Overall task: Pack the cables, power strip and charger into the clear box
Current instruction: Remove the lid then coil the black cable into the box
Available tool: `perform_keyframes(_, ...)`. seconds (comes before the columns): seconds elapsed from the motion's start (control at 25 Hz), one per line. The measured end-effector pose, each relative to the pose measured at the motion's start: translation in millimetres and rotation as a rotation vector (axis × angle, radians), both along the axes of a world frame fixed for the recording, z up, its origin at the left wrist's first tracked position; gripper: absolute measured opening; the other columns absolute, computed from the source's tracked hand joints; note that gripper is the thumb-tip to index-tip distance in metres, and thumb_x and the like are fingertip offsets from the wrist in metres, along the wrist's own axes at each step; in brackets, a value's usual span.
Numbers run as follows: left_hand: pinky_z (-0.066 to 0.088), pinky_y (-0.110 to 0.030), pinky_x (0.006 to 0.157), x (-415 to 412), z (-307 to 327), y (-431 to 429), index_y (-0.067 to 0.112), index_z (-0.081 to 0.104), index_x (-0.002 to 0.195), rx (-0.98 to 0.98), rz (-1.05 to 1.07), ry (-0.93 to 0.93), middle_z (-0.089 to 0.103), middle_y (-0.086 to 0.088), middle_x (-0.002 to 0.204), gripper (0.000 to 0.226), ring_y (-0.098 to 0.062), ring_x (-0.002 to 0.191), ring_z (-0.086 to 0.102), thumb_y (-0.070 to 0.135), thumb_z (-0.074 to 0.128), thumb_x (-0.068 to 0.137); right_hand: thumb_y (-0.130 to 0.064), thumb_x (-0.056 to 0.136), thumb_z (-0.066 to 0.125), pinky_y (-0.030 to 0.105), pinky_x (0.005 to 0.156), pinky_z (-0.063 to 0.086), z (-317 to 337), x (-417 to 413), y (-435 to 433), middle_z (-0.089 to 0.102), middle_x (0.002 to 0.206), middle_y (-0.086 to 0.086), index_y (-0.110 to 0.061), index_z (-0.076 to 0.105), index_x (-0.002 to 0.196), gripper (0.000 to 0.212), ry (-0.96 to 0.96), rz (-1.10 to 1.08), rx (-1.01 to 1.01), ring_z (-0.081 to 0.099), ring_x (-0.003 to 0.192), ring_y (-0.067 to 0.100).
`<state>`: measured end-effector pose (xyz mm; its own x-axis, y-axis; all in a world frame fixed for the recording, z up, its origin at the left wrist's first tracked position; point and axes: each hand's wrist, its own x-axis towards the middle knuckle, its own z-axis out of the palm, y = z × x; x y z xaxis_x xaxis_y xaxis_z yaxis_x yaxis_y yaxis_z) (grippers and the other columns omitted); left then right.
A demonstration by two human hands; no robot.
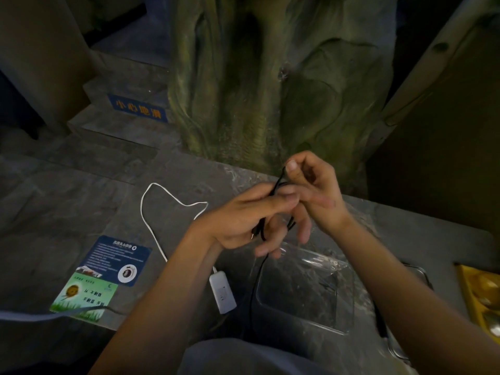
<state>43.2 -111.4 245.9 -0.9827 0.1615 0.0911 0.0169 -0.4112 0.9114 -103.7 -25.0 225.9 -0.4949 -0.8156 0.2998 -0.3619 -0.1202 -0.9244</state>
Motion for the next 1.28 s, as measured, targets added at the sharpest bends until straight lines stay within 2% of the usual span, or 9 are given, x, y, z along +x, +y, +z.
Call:
perform_keyframes(0.08, 0.058, -0.030, 0.068, -6.4, 0.3, 3.1, 0.008, 0.050, 0.133, 0.075, 0.125, 0.026, 0.070, -0.013, 0.096, 0.048, -0.018, 0.062, 0.070, 0.033, 0.045, 0.092, 0.007, 0.092, 0.053, 0.016, 0.062, 0.046, -9.0, 0.1, 2.9, 0.064, 0.083, 0.001, -0.001, 0.062, 0.091, 0.012, -0.033, 0.081, 0.044, 0.061, 0.073, 0.002)
perform_keyframes(0.16, 0.052, -0.038, 0.095, -13.6, -2.9, 4.0, 0.009, 0.042, 0.139, 0.116, 0.248, 0.093, 0.067, -0.014, 0.115, 0.049, -0.026, 0.099, 0.069, 0.030, 0.038, 0.095, 0.014, 0.089, 0.053, 0.010, 0.069, 0.047, -18.6, 3.6, 6.4, 0.068, 0.094, -0.005, -0.009, 0.067, 0.089, 0.027, 0.033, 0.095, 0.111, 0.063, 0.081, -0.009)
perform_keyframes(0.32, 0.032, -0.047, 0.114, -24.0, -10.7, -4.0, 0.007, 0.025, 0.147, 0.150, 0.445, 0.142, 0.048, -0.016, 0.143, 0.055, -0.030, 0.134, 0.046, 0.028, 0.032, 0.097, -0.008, 0.098, 0.049, 0.010, 0.048, 0.035, -37.7, 9.2, 15.2, 0.054, 0.055, -0.009, -0.019, 0.058, 0.076, 0.026, 0.003, 0.041, 0.204, 0.047, 0.045, -0.001)
perform_keyframes(0.48, 0.027, -0.044, 0.117, -27.3, -16.7, -15.2, 0.011, 0.021, 0.149, 0.135, 0.605, 0.115, 0.040, -0.015, 0.150, 0.055, -0.024, 0.138, 0.040, 0.027, 0.037, 0.098, -0.023, 0.098, 0.050, 0.024, 0.047, 0.036, -50.8, 6.3, 29.6, 0.044, 0.052, -0.005, -0.020, 0.064, 0.085, 0.018, -0.055, 0.073, 0.284, 0.042, 0.047, 0.011)
perform_keyframes(0.64, 0.024, -0.035, 0.118, -32.2, -20.0, -29.4, 0.016, 0.018, 0.150, 0.057, 0.764, 0.090, 0.037, -0.008, 0.152, 0.060, -0.017, 0.141, 0.034, 0.026, 0.038, 0.095, -0.018, 0.097, 0.052, 0.028, 0.051, 0.046, -53.4, 7.3, 43.4, 0.043, 0.054, 0.007, -0.004, 0.062, 0.091, 0.018, -0.089, 0.119, 0.336, 0.049, 0.048, 0.016)
perform_keyframes(0.84, 0.028, -0.013, 0.107, -32.7, -28.6, -45.7, 0.018, 0.008, 0.153, -0.340, 0.873, -0.018, 0.030, 0.000, 0.156, 0.066, -0.002, 0.139, 0.030, 0.035, 0.041, 0.099, -0.021, 0.095, 0.057, 0.031, 0.050, 0.043, -45.0, -4.4, 50.1, 0.050, 0.056, 0.008, -0.019, 0.064, 0.093, 0.008, 0.056, 0.106, 0.392, 0.048, 0.048, 0.017)
perform_keyframes(0.92, 0.027, -0.012, 0.108, -29.5, -31.6, -52.3, 0.021, 0.007, 0.153, -0.503, 0.836, -0.056, 0.029, 0.001, 0.156, 0.069, -0.003, 0.140, 0.029, 0.040, 0.041, 0.096, -0.021, 0.094, 0.059, 0.032, 0.051, 0.039, -37.8, -10.6, 51.3, 0.051, 0.057, 0.011, -0.020, 0.064, 0.090, 0.006, 0.115, 0.079, 0.388, 0.046, 0.050, 0.016)
perform_keyframes(1.08, 0.025, -0.026, 0.116, -26.9, -37.0, -61.1, 0.016, 0.009, 0.152, -0.757, 0.606, -0.118, 0.032, -0.004, 0.154, 0.066, -0.007, 0.141, 0.029, 0.032, 0.041, 0.097, -0.017, 0.092, 0.063, 0.025, 0.054, 0.039, -18.1, -17.1, 49.2, 0.055, 0.060, -0.006, -0.019, 0.065, 0.088, 0.005, 0.217, 0.035, 0.325, 0.048, 0.053, 0.006)
perform_keyframes(1.28, 0.036, -0.019, 0.108, -21.0, -34.5, -56.0, 0.008, 0.029, 0.147, -0.733, 0.321, -0.186, 0.045, -0.002, 0.145, 0.057, -0.002, 0.129, 0.045, 0.024, 0.050, 0.097, -0.017, 0.088, 0.067, 0.024, 0.063, 0.045, 10.4, -20.2, 45.0, 0.056, 0.078, -0.004, -0.013, 0.070, 0.089, 0.006, 0.419, -0.005, 0.200, 0.056, 0.069, 0.011)
